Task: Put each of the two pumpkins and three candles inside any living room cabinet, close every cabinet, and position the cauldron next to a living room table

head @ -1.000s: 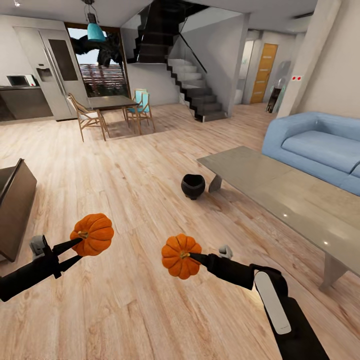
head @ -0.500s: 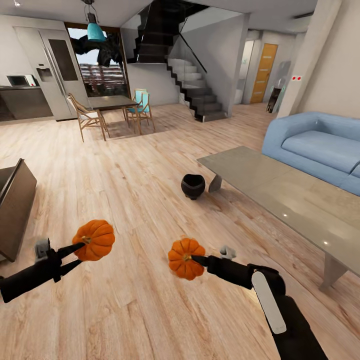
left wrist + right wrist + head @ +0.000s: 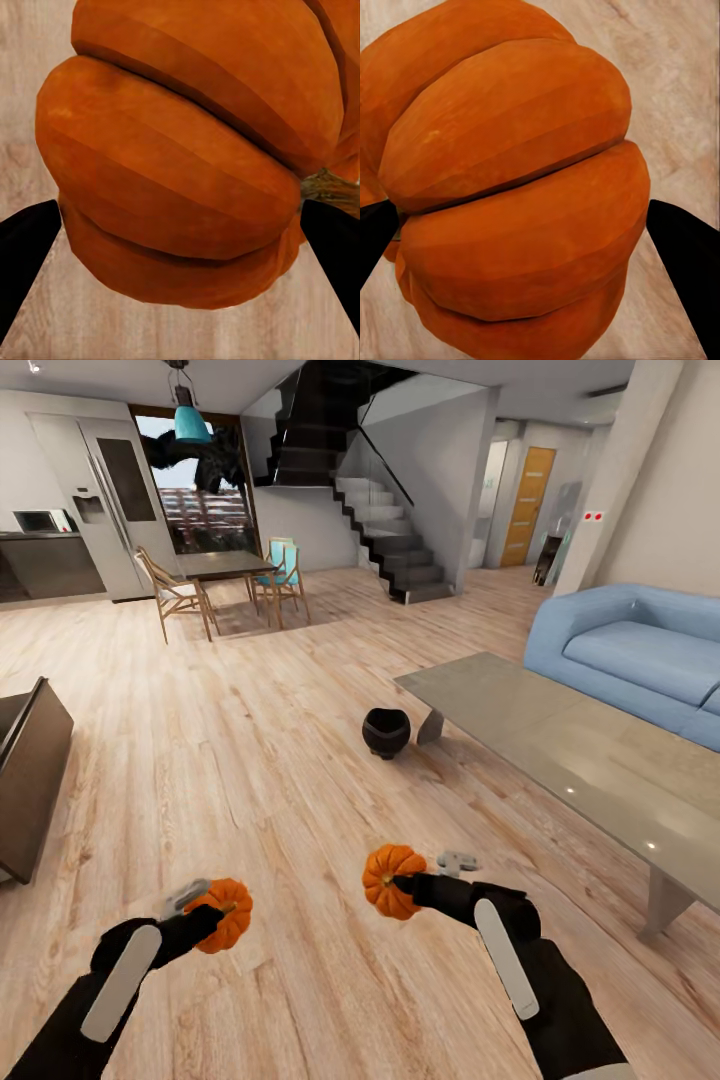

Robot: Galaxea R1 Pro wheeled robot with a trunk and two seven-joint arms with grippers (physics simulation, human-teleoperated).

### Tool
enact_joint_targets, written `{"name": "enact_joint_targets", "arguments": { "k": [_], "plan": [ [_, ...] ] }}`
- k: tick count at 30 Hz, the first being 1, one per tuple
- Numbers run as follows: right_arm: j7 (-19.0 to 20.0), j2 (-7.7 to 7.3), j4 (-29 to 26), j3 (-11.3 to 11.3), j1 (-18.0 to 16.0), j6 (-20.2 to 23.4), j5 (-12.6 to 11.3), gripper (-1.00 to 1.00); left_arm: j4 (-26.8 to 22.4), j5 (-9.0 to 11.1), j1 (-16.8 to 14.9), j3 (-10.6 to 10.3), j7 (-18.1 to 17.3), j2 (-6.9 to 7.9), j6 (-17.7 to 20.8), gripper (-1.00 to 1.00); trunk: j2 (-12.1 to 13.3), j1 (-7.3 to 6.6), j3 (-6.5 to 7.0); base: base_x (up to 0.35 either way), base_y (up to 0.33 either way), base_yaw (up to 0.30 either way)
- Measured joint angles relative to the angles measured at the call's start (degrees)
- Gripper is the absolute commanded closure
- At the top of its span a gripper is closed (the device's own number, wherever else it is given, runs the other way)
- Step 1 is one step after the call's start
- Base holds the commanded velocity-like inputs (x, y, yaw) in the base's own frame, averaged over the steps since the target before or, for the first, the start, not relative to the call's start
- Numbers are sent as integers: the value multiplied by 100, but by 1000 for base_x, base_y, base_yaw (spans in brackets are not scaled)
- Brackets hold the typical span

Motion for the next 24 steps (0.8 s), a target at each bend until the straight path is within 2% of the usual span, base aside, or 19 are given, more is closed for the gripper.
{"name": "enact_joint_targets", "arguments": {
  "k": [1,2,3,4,5,7,8,10,11,13,14,15,16,17,18,19,20,22,24],
  "plan": [
    [-171,60,-2,67,0,-6,11,100,396,-602,-217,-6,12,-247,-108,100,0,0,0,0,0,0],
    [-277,102,-3,97,0,-7,27,100,685,-856,-391,-17,15,-420,-199,100,0,0,1,0,0,0],
    [-421,145,-6,125,0,-6,28,100,1054,-1294,-599,-22,16,-666,-237,100,0,0,0,0,0,0],
    [-508,162,-9,136,0,-4,34,100,1245,-1303,-689,-30,19,-817,-318,100,0,0,0,0,0,0],
    [-600,177,-12,145,-1,-1,39,100,1425,-1554,-766,-25,25,-946,-346,100,0,0,0,0,0,0],
    [-689,189,-14,152,-1,-1,32,100,1639,-1714,-824,-27,48,-1044,-528,100,0,0,1,0,0,0],
    [-710,190,-14,153,-1,1,42,100,1718,-1740,-834,-27,97,-1067,-594,100,0,0,1,0,0,0],
    [-737,194,-14,155,-1,1,35,100,1850,-1794,-845,-38,439,-1105,-659,100,0,0,0,0,0,0],
    [-762,207,-14,160,-1,1,30,100,1960,-1795,-847,-45,722,-1130,-690,100,0,0,0,0,0,0],
    [-839,260,-15,163,-1,1,22,100,2156,-1709,-850,-49,996,-1159,-750,100,0,0,0,0,0,0],
    [-862,282,-15,164,-1,0,18,100,2191,-1717,-852,-52,1054,-1175,-745,100,0,0,1,0,0,0],
    [-883,303,-15,165,0,0,15,100,2200,-1695,-899,-62,1105,-1267,-734,100,0,-1,1,0,0,0],
    [-892,308,-15,165,0,0,12,100,2173,-1621,-979,-70,1129,-1387,-742,100,0,-1,2,0,0,0],
    [-895,312,-15,164,0,7,26,100,2102,-1716,-1121,-74,1183,-1555,-582,100,0,-1,2,0,0,0],
    [-896,314,-15,165,-1,11,24,100,2052,-1650,-1205,-80,1217,-1643,-434,100,-1,-1,2,0,0,0],
    [-894,315,-15,165,-1,14,21,100,2009,-1747,-1253,-81,1273,-1696,-125,100,0,-1,1,0,0,0],
    [-895,317,-15,167,-1,16,17,100,1971,-1754,-1296,-93,1332,-1746,168,100,0,-1,1,0,0,0],
    [-896,317,-15,166,-1,19,26,100,1962,-1801,-1326,-117,1352,-1769,269,100,0,-1,1,0,0,0],
    [-908,317,-22,163,-1,22,27,100,2011,-1780,-1333,-137,1337,-1769,27,100,0,0,1,0,0,31]
  ]
}}
